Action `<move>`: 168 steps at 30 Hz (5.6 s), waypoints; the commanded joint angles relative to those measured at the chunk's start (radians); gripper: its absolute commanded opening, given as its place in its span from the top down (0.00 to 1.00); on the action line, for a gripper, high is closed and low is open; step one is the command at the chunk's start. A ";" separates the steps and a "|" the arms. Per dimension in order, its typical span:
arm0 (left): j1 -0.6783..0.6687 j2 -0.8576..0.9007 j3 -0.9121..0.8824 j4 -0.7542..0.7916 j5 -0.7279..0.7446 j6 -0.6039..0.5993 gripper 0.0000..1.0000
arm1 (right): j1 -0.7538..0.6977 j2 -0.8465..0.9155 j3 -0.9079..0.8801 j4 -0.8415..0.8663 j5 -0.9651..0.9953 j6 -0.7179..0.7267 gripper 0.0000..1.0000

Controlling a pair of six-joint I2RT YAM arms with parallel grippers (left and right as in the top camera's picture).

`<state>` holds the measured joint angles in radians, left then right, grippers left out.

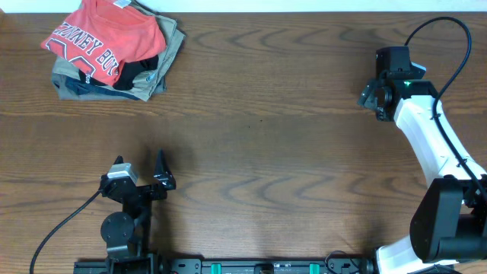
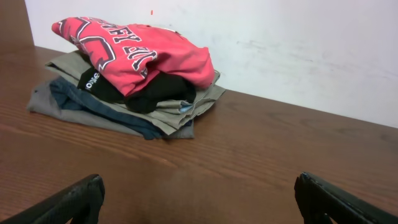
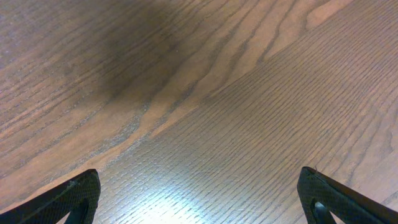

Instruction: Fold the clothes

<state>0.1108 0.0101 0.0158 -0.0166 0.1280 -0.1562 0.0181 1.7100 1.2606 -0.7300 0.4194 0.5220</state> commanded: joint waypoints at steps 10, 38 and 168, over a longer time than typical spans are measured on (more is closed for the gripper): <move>0.006 -0.006 -0.012 -0.042 0.021 0.014 0.02 | 0.002 0.002 0.000 0.000 0.017 -0.007 0.01; 0.006 -0.006 -0.012 -0.042 0.021 0.014 0.02 | 0.293 -0.131 0.000 0.000 0.017 -0.007 0.01; 0.006 -0.006 -0.012 -0.042 0.021 0.014 0.02 | 0.012 -1.705 -1.255 0.655 -0.428 -0.516 0.01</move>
<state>0.1112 0.0101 0.0196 -0.0219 0.1284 -0.1558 0.0395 0.0120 0.0071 -0.0704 -0.0010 0.0208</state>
